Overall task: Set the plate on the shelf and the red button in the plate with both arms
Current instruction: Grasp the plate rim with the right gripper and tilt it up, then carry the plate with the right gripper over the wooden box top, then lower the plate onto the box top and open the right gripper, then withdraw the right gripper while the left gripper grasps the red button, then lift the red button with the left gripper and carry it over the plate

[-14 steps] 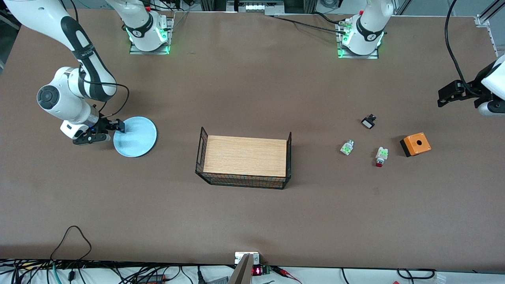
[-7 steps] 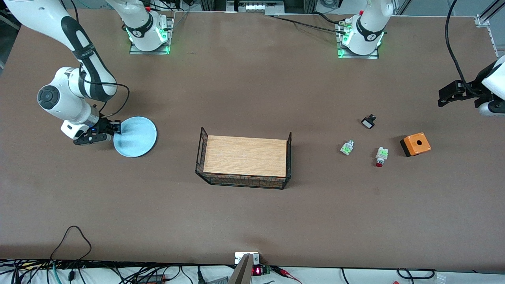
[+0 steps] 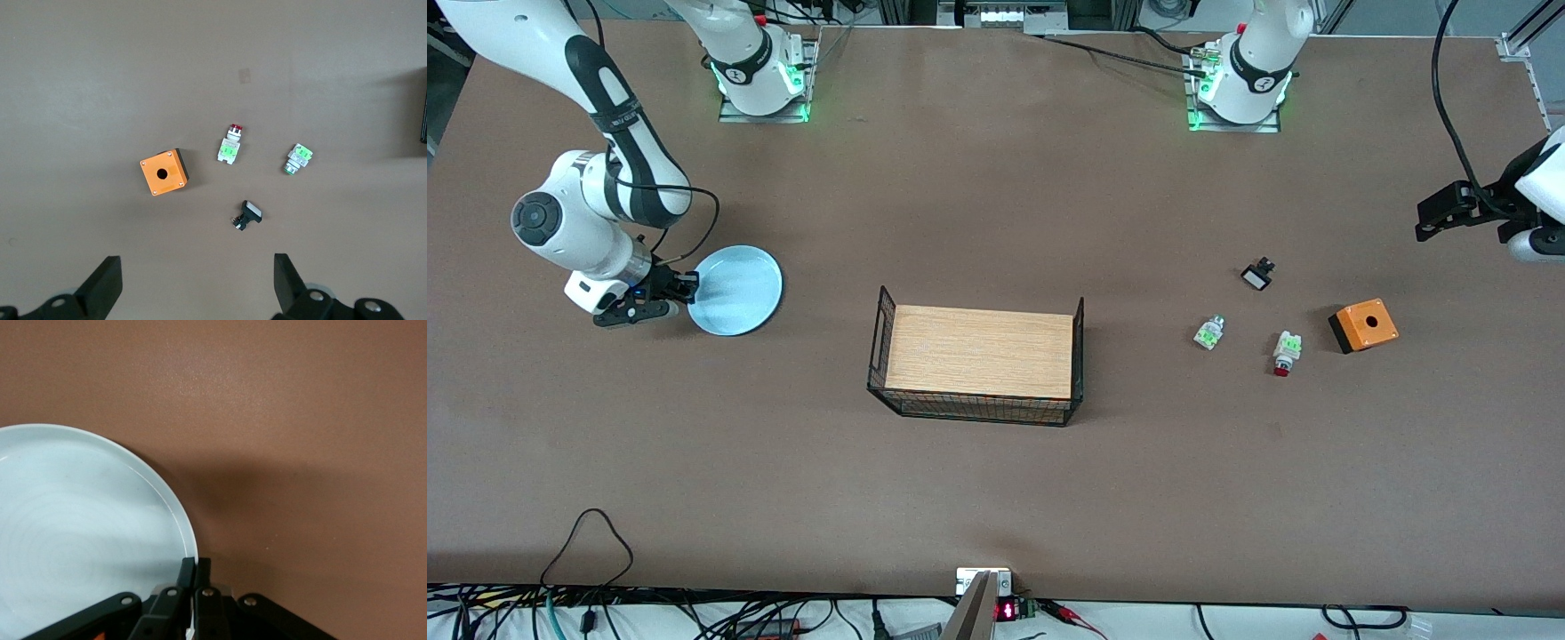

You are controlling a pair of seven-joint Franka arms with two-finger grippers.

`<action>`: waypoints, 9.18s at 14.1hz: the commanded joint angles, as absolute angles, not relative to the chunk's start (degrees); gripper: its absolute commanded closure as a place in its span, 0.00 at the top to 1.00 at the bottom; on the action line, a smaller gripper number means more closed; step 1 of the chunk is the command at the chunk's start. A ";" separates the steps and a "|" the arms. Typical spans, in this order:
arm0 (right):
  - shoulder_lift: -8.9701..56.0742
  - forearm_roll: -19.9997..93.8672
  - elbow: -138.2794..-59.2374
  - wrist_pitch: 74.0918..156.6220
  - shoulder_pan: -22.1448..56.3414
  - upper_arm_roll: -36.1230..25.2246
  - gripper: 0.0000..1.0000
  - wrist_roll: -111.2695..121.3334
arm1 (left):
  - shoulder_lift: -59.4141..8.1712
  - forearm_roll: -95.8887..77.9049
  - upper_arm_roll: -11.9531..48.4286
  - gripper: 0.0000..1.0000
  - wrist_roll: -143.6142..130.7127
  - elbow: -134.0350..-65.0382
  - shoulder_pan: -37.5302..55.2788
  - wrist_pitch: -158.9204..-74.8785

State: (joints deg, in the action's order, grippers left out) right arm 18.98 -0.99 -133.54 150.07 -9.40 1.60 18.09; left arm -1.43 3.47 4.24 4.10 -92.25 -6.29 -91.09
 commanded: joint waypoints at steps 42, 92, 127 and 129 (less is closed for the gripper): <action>16.70 14.24 -88.59 110.47 29.70 2.20 0.00 -67.24 | -2.28 1.76 4.57 1.00 7.38 -90.70 -7.12 -89.47; 13.19 2.03 -86.22 98.10 21.12 -5.45 1.00 -29.13 | -30.66 9.46 6.77 1.00 20.13 -95.96 -6.07 -118.00; -1.49 0.18 -96.60 92.81 2.90 -4.83 1.00 -0.18 | -28.39 6.71 13.18 0.21 11.09 -80.86 -1.15 -102.49; -1.49 0.18 -96.33 92.73 2.90 -4.83 1.00 2.01 | -26.90 -0.58 13.79 0.21 7.84 -80.42 -0.44 -100.65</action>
